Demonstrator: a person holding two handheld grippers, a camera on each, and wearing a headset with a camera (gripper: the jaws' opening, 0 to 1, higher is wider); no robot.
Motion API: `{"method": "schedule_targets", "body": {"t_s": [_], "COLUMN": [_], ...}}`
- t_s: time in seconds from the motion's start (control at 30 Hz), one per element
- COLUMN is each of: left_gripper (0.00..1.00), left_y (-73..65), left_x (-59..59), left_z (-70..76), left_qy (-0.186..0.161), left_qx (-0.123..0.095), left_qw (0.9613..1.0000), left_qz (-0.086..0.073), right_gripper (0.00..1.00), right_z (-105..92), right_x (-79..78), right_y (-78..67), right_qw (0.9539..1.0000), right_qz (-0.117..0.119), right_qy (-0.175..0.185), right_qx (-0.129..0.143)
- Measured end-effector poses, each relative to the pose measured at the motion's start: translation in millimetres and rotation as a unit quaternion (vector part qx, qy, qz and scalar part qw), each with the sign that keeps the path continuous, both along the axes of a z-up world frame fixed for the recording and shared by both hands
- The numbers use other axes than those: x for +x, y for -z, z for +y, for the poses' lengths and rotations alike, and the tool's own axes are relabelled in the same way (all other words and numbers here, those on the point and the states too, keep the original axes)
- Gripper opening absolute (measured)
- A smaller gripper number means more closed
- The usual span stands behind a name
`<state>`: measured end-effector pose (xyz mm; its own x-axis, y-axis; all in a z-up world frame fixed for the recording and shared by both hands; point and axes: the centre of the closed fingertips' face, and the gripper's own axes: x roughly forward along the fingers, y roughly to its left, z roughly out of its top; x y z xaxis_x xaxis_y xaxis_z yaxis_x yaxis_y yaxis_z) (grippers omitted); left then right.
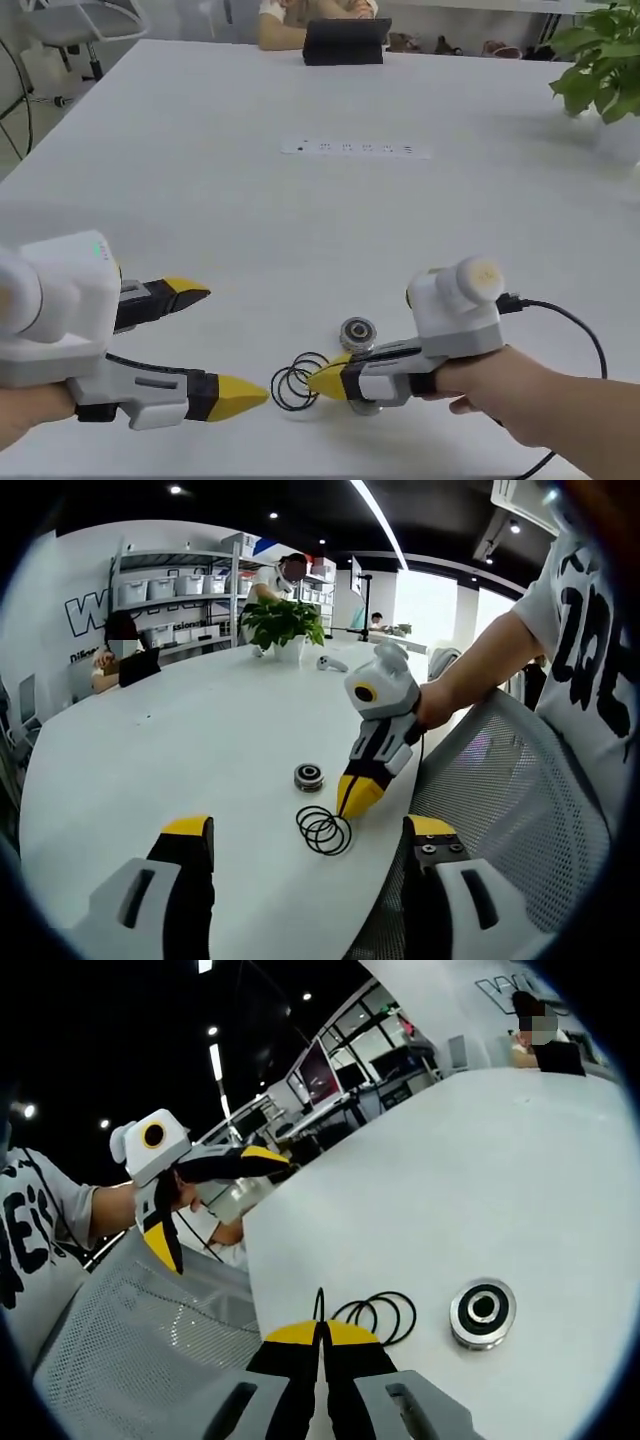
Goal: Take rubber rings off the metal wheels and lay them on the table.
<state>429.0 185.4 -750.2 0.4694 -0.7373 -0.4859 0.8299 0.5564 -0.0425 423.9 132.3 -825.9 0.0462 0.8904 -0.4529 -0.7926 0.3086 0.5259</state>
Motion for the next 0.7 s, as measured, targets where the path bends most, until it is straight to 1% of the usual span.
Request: {"method": "schedule_targets", "body": {"t_s": [0.13, 0.27, 0.5, 0.7], "left_gripper": [0.75, 0.75, 0.75, 0.74], "left_y": [1.6, 2.9, 4.7, 5.4], "left_x": [0.3, 1.1, 0.9, 1.3], "left_z": [2.8, 4.2, 4.2, 2.7], "left_qy": [-0.003, -0.006, -0.006, -0.006], "left_qx": [0.001, 0.002, 0.003, 0.003], "left_qw": [1.0, 1.0, 1.0, 1.0], "left_qz": [0.001, 0.003, 0.005, 0.007], "right_gripper": [0.0, 0.0, 0.0, 0.0], "right_z": [3.1, 5.2, 3.1, 0.2], "right_x": [-2.0, -1.2, 1.2, 4.5], "right_y": [4.6, 9.5, 12.7, 16.1], "right_qw": [1.0, 0.9999, 0.9997, 0.9993], "right_qz": [0.005, 0.0, 0.0, -0.005], "right_qy": [-0.004, -0.006, 0.0, 0.005], "right_qx": [-0.007, -0.016, -0.025, -0.037]}}
